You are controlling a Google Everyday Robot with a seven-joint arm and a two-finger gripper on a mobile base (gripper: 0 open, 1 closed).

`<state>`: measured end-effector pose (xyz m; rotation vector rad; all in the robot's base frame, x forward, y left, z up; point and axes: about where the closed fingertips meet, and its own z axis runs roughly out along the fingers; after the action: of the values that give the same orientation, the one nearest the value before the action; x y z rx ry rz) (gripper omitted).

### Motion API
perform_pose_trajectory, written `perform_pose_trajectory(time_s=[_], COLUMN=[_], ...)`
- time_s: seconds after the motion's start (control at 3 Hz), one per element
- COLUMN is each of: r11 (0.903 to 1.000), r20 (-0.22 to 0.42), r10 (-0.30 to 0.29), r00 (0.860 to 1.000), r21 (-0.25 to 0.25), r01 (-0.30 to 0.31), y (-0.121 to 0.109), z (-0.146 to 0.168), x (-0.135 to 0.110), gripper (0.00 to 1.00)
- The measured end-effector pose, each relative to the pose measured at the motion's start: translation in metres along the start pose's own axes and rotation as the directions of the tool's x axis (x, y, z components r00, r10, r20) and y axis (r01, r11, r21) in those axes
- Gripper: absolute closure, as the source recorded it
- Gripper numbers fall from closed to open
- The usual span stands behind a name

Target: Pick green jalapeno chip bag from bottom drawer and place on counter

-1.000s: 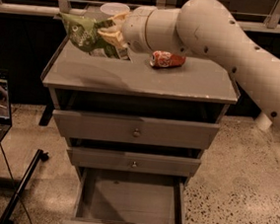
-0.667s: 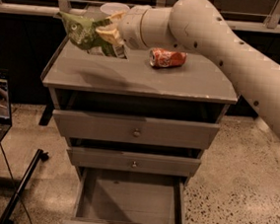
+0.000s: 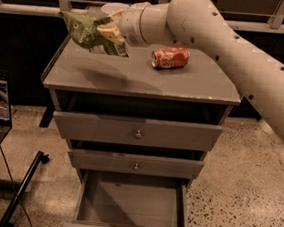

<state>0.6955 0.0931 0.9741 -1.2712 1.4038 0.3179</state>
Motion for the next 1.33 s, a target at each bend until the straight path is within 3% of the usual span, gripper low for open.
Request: perform_pose_trajectory(time_s=[0.67, 1.0, 1.33], r11=[1.0000, 0.9998, 0.9996], r20=[0.000, -0.010, -0.014], r10=[0.000, 0.020, 0.027], r00=[1.000, 1.000, 1.000], r21=[0.000, 0.001, 0.001], r01=[0.000, -0.020, -0.027], y=[0.000, 0.008, 0.011], z=[0.000, -0.004, -0.005], x=[0.000, 0.019, 0.025], gripper=[0.35, 0.11, 0.00])
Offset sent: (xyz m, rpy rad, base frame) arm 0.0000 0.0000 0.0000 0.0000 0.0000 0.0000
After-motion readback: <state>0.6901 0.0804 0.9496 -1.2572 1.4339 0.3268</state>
